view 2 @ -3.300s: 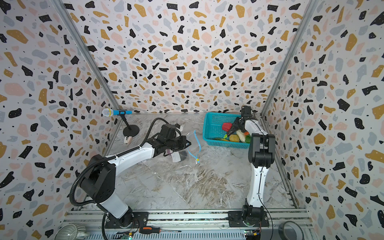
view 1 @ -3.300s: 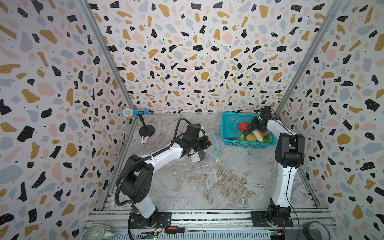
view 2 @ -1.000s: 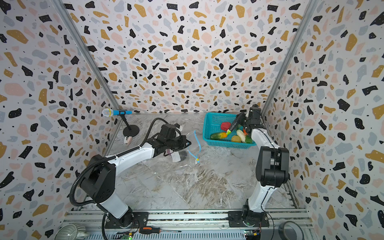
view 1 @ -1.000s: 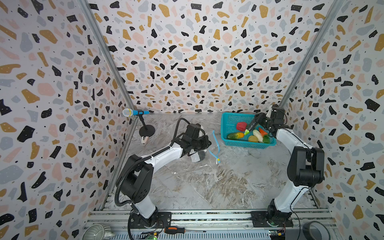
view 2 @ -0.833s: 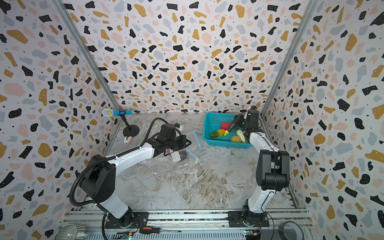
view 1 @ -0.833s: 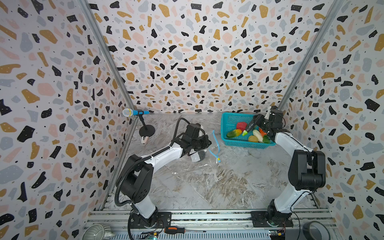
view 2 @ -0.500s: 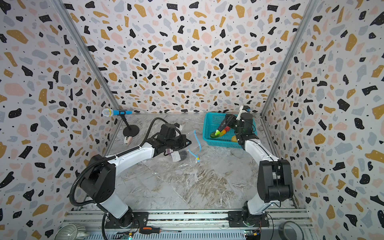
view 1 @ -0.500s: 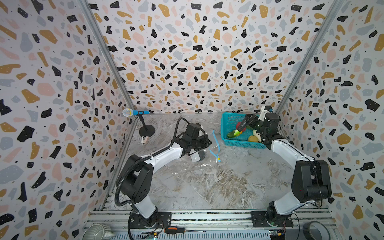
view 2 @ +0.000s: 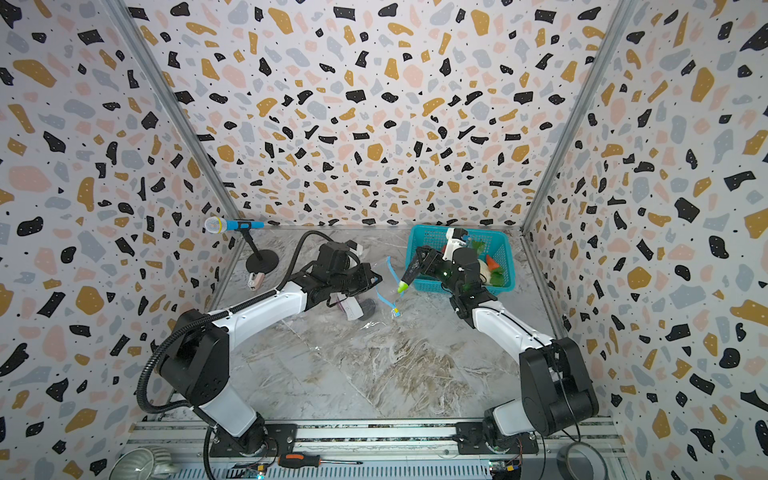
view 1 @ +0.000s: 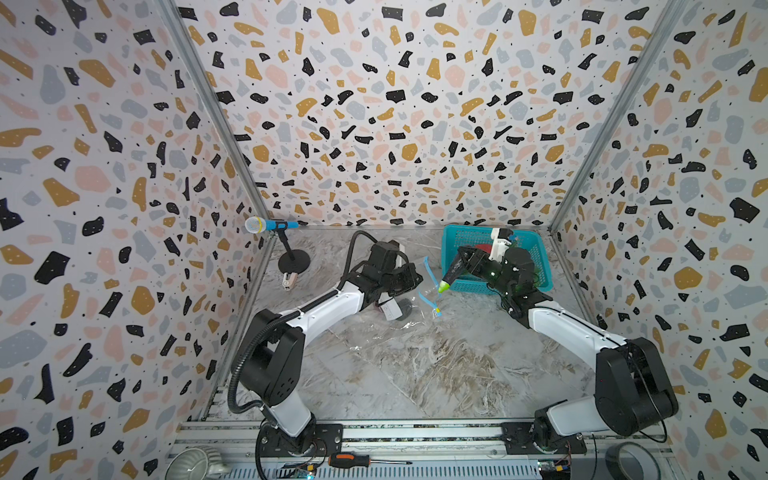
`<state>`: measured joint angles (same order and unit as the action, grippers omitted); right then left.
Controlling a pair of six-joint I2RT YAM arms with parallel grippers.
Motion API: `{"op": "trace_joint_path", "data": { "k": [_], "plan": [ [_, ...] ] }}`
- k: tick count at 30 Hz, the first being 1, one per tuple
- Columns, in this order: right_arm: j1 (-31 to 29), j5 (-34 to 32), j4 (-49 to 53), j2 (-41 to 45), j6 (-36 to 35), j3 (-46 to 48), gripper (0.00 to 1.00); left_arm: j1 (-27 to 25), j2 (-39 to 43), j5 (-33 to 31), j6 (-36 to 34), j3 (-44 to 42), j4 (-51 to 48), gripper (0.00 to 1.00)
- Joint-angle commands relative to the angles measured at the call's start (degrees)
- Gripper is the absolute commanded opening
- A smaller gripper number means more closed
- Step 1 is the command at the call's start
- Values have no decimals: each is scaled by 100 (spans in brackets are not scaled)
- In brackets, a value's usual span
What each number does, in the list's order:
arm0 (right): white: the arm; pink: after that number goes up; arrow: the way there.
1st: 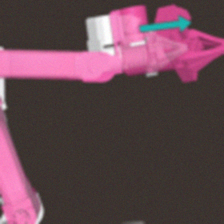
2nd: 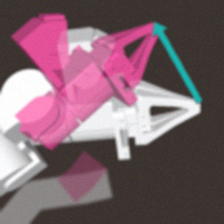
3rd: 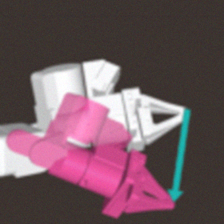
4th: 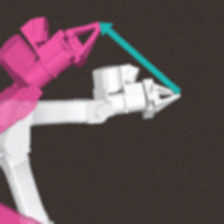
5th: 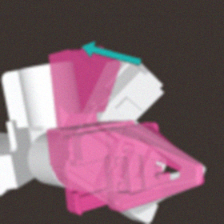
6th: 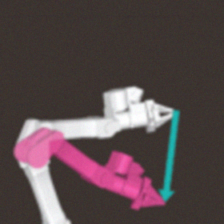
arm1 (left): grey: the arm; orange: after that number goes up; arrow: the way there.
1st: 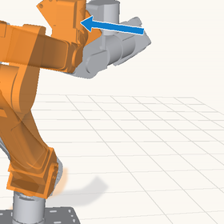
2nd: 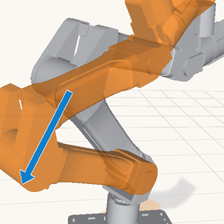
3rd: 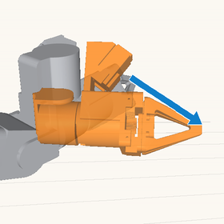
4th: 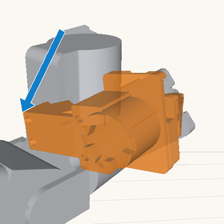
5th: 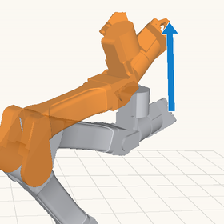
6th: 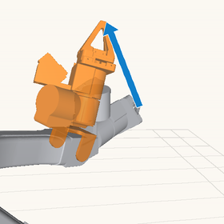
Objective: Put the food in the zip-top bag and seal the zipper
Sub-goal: 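Lift the eggplant with the right gripper and carry it to the bag mouth, then lower the eggplant into the bag held open by the left gripper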
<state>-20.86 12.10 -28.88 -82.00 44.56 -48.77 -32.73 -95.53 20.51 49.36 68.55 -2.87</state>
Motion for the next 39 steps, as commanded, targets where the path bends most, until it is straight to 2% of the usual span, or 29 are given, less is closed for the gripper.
{"op": "trace_joint_path", "data": {
  "k": [1, 11, 20, 39],
  "plan": [
    [-214, -91, -185, 91, 124, 69, 37, 33, 166, 34, 73, 114, 202, 0],
    [-850, -107, -349, -420, 153, 109, 37, 38, 271, 3, 73, 36, 217, 0],
    [-1107, -41, -480, -951, 84, 20, 41, 39, 276, 9, 91, 39, 243, 0],
    [-1446, -1137, -923, -981, -45, 113, 50, 38, 600, 48, 379, -339, 351, 0]
  ]
}}
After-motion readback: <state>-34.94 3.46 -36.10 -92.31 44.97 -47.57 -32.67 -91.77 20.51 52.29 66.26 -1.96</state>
